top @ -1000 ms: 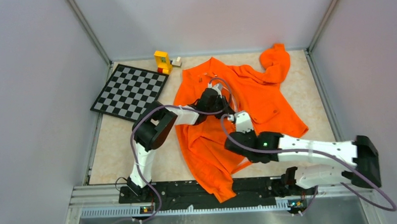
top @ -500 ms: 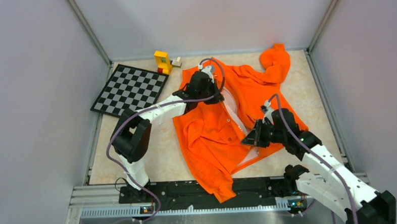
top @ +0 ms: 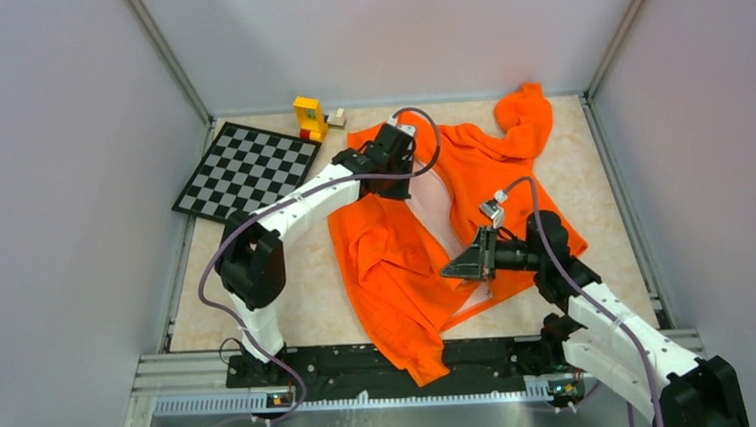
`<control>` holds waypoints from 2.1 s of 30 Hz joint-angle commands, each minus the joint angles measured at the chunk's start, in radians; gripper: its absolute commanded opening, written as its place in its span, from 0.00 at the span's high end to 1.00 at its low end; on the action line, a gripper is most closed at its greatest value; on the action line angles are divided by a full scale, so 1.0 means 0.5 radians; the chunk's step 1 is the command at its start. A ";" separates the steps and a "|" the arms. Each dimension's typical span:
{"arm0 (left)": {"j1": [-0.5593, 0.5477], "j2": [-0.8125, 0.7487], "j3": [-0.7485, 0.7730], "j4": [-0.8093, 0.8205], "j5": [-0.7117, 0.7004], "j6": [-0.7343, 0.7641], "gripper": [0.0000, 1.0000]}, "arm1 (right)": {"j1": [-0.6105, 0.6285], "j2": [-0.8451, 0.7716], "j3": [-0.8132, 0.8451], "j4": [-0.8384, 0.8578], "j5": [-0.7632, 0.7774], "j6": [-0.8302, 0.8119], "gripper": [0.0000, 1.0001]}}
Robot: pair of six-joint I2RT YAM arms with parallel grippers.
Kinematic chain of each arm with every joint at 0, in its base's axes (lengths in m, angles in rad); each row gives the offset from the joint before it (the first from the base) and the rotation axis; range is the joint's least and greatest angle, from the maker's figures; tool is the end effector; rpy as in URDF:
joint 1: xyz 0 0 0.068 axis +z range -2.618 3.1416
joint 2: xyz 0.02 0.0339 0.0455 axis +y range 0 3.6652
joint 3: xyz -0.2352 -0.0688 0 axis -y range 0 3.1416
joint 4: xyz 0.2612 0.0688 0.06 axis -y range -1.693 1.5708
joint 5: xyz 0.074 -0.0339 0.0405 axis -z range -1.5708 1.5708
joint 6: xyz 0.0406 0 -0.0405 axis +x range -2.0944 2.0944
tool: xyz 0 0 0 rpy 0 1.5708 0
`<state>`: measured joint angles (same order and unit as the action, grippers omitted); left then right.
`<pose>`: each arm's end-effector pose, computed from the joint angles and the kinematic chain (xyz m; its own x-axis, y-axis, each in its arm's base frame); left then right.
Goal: Zip up the jacket
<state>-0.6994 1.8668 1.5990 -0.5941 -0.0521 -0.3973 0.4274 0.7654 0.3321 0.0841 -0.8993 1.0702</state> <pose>0.3311 -0.2758 0.2403 -0.7743 0.1465 -0.6156 0.3441 0.9139 -0.2154 0.1742 0.1143 0.1873 -0.9630 0.1611 -0.2160 -0.1719 0.2498 0.9529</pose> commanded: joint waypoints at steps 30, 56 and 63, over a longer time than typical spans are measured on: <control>0.116 0.073 0.120 0.266 -0.126 0.294 0.22 | -0.251 0.405 -0.102 -0.345 0.035 -0.311 1.00; -0.224 -1.011 -1.906 1.800 0.859 -1.823 0.31 | -0.251 0.415 -0.122 -0.058 -0.094 -0.514 1.00; -0.343 -0.902 -1.841 1.752 0.703 -2.132 0.41 | -0.249 0.395 -0.121 -0.082 -0.085 -0.539 1.00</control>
<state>-0.8402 1.3830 0.6273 0.2626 0.3653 -1.3399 0.2989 0.9829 0.2485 0.0418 -0.9367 0.8375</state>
